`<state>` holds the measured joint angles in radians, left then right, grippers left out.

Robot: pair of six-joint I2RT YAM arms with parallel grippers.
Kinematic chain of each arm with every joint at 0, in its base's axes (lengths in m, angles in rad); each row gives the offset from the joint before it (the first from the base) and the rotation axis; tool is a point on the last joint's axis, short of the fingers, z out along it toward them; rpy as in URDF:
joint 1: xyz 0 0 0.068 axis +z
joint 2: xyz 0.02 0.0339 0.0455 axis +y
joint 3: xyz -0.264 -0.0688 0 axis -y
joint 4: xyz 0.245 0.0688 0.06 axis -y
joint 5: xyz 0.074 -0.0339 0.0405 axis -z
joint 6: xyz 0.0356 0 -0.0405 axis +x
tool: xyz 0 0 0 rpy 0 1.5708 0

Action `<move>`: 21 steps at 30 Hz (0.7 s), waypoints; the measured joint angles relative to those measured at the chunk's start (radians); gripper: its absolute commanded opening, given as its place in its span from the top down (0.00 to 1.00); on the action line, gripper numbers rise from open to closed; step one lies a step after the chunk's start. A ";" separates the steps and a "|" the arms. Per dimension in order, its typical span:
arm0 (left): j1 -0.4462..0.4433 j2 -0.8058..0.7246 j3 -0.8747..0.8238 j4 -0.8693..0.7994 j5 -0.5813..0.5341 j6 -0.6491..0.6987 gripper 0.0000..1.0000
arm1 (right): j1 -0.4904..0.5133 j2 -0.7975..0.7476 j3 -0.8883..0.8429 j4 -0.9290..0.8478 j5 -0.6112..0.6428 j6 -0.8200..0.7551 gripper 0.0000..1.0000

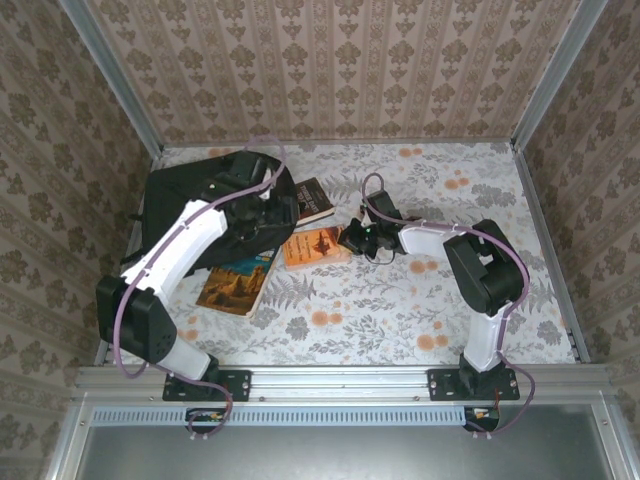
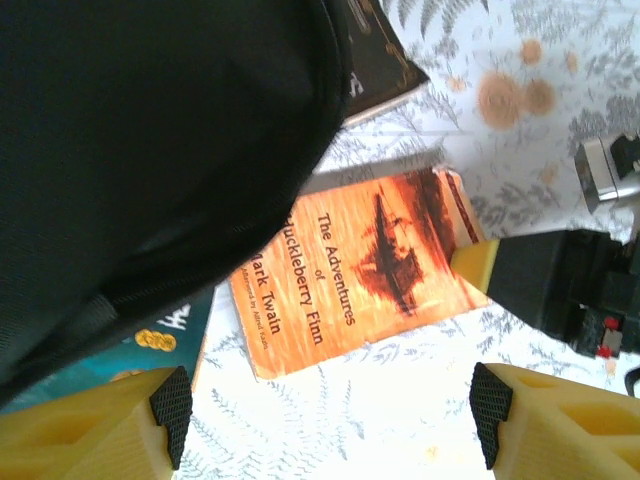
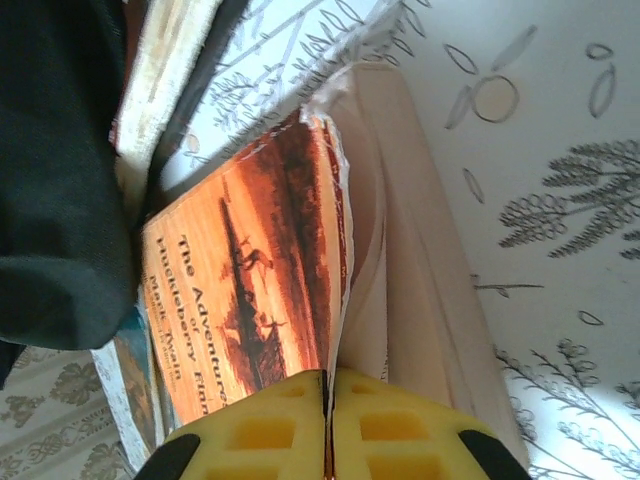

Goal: Pack the student bag

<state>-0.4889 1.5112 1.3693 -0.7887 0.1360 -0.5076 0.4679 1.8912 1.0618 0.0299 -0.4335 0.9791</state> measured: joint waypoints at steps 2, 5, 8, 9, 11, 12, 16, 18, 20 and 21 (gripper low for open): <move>-0.015 0.001 -0.003 0.004 0.006 0.000 0.23 | -0.006 -0.012 -0.028 0.009 0.000 -0.004 0.93; -0.033 0.004 -0.003 0.023 0.022 -0.001 0.23 | -0.017 -0.060 -0.079 0.012 -0.001 -0.010 0.93; -0.054 0.028 -0.010 0.050 0.043 -0.017 0.22 | -0.037 -0.111 -0.123 -0.008 -0.001 -0.018 0.93; -0.064 0.040 -0.015 0.061 0.049 -0.024 0.22 | -0.043 -0.130 -0.137 -0.018 0.000 -0.024 0.93; -0.087 0.066 -0.026 0.077 0.056 -0.040 0.22 | -0.055 -0.174 -0.163 -0.048 0.003 -0.040 0.92; -0.101 0.080 -0.033 0.087 0.061 -0.048 0.22 | -0.060 -0.203 -0.178 -0.069 0.006 -0.047 0.91; -0.142 0.132 -0.073 0.135 0.084 -0.091 0.21 | -0.081 -0.330 -0.225 -0.147 0.023 -0.088 0.57; -0.146 0.156 -0.102 0.160 0.096 -0.115 0.21 | -0.091 -0.378 -0.227 -0.185 0.037 -0.122 0.46; -0.145 0.178 -0.124 0.177 0.101 -0.133 0.21 | -0.100 -0.393 -0.225 -0.209 0.049 -0.148 0.41; -0.145 0.187 -0.132 0.184 0.101 -0.138 0.21 | -0.105 -0.394 -0.225 -0.221 0.056 -0.157 0.39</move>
<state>-0.6334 1.6978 1.2377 -0.6048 0.2367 -0.6460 0.3626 1.4975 0.8364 -0.1909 -0.3771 0.8223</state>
